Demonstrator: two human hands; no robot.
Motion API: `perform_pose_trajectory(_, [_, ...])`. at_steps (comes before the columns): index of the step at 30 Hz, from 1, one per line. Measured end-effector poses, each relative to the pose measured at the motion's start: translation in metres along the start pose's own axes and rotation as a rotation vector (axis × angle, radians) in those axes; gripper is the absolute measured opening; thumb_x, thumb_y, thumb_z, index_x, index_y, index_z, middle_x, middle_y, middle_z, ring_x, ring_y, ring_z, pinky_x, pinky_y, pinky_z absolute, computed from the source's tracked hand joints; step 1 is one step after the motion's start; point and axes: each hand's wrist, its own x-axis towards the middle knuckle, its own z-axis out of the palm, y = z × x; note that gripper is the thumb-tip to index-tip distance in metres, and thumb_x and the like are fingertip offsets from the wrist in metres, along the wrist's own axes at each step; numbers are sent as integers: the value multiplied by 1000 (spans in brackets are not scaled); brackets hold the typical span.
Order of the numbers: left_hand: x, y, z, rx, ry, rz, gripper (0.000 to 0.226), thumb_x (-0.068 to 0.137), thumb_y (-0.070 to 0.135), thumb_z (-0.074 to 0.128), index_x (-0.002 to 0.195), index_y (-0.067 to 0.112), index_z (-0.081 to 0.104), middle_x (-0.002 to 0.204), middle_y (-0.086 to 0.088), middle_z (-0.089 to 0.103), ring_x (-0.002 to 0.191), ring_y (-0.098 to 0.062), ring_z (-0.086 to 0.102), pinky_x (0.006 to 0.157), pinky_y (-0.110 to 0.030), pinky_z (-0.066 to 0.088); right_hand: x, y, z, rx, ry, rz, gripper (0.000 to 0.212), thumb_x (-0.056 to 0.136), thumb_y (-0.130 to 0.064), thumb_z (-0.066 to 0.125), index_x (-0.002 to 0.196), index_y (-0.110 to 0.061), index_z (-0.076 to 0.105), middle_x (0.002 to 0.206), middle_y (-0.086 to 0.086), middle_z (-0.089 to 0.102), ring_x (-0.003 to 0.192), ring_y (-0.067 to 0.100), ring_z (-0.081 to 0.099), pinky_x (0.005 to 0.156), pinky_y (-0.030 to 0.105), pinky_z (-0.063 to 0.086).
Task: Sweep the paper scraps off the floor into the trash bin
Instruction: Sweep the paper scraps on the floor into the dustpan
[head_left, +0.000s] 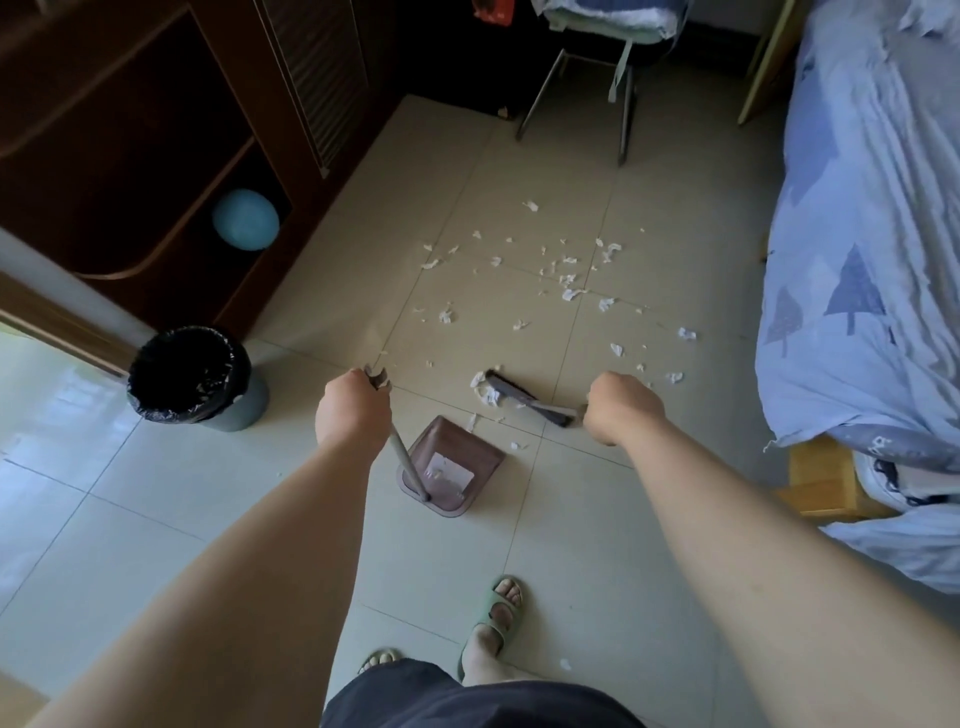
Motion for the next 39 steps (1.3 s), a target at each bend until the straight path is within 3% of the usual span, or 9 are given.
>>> perform_pose_trajectory(3, [0, 1, 6, -49, -7, -28, 20, 92, 22, 54, 99, 5, 61, 93, -14, 64, 79, -31, 58, 67, -30, 44, -6, 6, -10, -80, -23, -46, 38, 81, -6, 52, 114, -20, 66, 114, 7, 65, 102, 28, 62, 71, 25, 41])
perform_pose_trajectory(6, [-7, 7, 17, -61, -36, -18, 20, 93, 21, 52, 99, 4, 60, 96, -17, 64, 83, -34, 60, 68, -31, 44, -13, 9, -20, -132, 8, -92, 40, 82, -8, 53, 117, -23, 66, 114, 6, 65, 103, 28, 63, 70, 26, 40])
perform_pose_trajectory(10, [-10, 13, 22, -63, -60, -12, 23, 93, 21, 51, 99, 2, 61, 96, -19, 64, 82, -35, 60, 68, -32, 45, -23, 10, -37, -206, 59, -145, 32, 84, -12, 57, 111, -24, 70, 114, 1, 66, 101, 26, 63, 70, 24, 41])
perform_pose_trajectory(14, [-11, 8, 19, -68, -55, -16, 26, 94, 26, 51, 100, 3, 61, 92, -16, 62, 75, -30, 53, 68, -31, 43, -31, 12, -58, -272, 158, -150, 23, 83, -11, 60, 100, -22, 72, 86, 1, 62, 77, 25, 55, 65, 23, 40])
perform_pose_trajectory(17, [-14, 0, 16, -52, -44, -13, 24, 93, 24, 51, 101, 4, 61, 93, -16, 61, 75, -30, 51, 68, -30, 41, -30, 13, -68, -255, 200, -106, 22, 82, -10, 60, 97, -21, 71, 81, 1, 58, 74, 26, 54, 63, 23, 40])
perform_pose_trajectory(26, [-15, -17, 11, -47, -27, -24, 24, 94, 25, 52, 91, 3, 59, 81, -12, 57, 72, -30, 54, 63, -30, 42, -5, -11, -39, -43, 186, -56, 25, 82, -9, 58, 102, -18, 71, 100, 5, 68, 92, 26, 65, 68, 24, 42])
perform_pose_trajectory(31, [-12, -19, 13, -40, -12, -17, 22, 95, 28, 52, 85, 8, 53, 78, -11, 55, 71, -30, 53, 63, -29, 41, -2, -27, -10, -38, 76, -81, 27, 83, -8, 55, 104, -17, 70, 101, 7, 67, 90, 27, 63, 67, 25, 41])
perform_pose_trajectory(36, [-8, -22, 13, -38, -23, -31, 17, 94, 23, 53, 83, 9, 52, 66, -2, 47, 67, -28, 51, 61, -28, 39, -5, -23, -25, -66, 17, -68, 14, 79, -19, 65, 91, -15, 71, 72, 2, 61, 65, 22, 56, 55, 20, 38])
perform_pose_trajectory(39, [-9, -19, 14, -15, -52, -37, 20, 94, 22, 52, 83, 6, 55, 70, -7, 53, 67, -30, 55, 61, -29, 43, -9, -17, -45, -67, 21, -54, 28, 76, -37, 75, 94, -16, 71, 77, 1, 65, 63, 20, 57, 56, 19, 42])
